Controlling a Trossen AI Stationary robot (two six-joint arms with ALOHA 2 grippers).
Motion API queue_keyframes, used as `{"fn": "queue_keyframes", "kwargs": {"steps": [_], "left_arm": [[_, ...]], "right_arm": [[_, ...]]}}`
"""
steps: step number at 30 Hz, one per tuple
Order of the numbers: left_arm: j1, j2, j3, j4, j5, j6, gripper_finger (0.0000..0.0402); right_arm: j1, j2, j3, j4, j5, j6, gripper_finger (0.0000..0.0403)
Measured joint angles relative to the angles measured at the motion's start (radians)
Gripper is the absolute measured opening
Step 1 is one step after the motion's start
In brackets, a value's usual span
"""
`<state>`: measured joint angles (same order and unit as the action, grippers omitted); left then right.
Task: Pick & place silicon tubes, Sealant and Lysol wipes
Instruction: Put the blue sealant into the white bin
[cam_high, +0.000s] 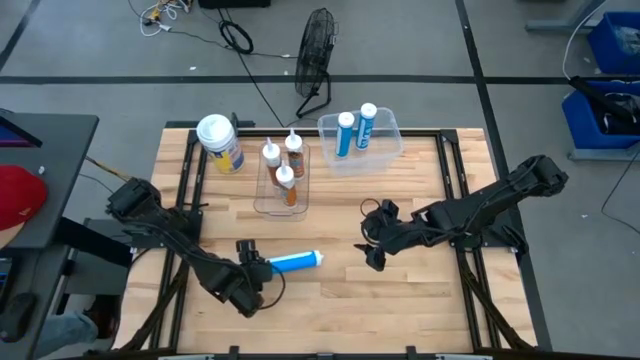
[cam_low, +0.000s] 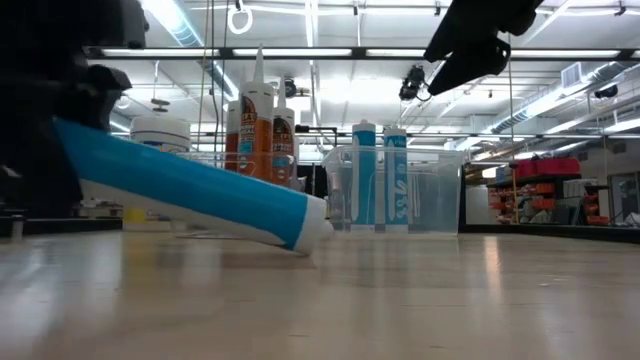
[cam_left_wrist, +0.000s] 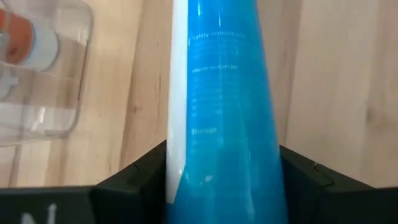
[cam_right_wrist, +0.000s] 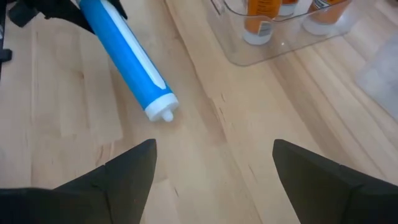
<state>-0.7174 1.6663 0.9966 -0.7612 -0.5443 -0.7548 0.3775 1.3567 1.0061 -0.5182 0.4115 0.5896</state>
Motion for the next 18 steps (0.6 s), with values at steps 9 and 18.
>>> {"fn": "queue_keyframes", "kwargs": {"steps": [9,18], "left_arm": [[-0.016,-0.083,0.0,-0.002,-0.075,-0.019,0.0217],[-0.018,-0.09,-0.009,0.026,-0.097,-0.022,0.0217]], "right_arm": [[0.008,0.0,0.0,0.01,0.003,0.006,0.0327],[0.027,0.0,0.0,0.067,0.053,-0.014,0.0327]]}}
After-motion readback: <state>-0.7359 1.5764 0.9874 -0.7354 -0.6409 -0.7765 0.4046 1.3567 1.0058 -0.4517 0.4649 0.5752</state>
